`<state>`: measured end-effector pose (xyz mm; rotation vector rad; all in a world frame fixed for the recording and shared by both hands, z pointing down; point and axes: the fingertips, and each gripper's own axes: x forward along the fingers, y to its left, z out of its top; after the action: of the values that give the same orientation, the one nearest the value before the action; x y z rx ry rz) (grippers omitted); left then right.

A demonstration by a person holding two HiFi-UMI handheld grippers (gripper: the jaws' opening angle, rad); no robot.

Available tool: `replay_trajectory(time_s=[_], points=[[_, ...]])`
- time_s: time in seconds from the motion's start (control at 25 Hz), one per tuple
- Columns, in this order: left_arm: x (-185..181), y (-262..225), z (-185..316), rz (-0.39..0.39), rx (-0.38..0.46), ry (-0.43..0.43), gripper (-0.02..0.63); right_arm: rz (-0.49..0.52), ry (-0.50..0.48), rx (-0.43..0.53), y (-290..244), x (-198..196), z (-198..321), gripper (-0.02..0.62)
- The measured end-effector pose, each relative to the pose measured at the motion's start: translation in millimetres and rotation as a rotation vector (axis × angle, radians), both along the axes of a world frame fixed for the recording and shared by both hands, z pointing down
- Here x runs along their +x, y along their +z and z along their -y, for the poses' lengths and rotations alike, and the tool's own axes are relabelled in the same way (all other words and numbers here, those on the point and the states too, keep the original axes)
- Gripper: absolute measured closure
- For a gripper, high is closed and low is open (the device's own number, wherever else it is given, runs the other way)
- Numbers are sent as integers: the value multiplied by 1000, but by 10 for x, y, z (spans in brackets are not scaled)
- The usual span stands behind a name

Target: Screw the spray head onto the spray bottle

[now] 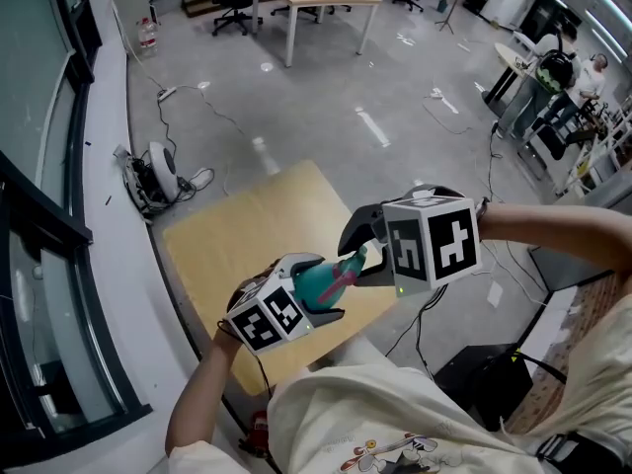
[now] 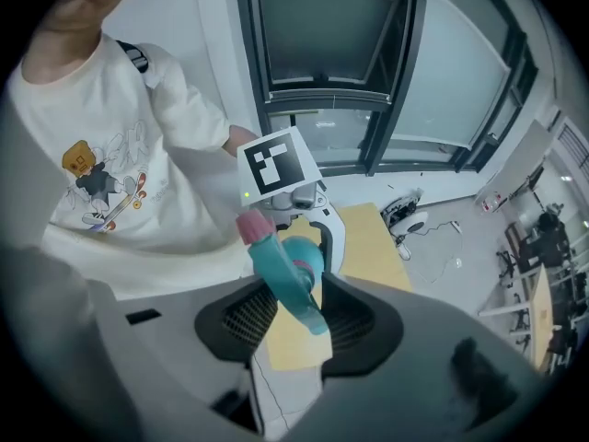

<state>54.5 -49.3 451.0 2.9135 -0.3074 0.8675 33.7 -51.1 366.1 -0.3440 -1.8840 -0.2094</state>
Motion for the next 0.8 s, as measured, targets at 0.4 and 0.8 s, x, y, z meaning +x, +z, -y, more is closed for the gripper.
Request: replay_trajectory(time_s=[0.4, 0.8], points=[[0, 131, -173, -2, -24, 56, 193, 67, -120, 42, -83, 52, -92, 456], [4, 217, -126, -42, -28, -33, 192, 53, -146, -5, 275, 25, -169, 466]])
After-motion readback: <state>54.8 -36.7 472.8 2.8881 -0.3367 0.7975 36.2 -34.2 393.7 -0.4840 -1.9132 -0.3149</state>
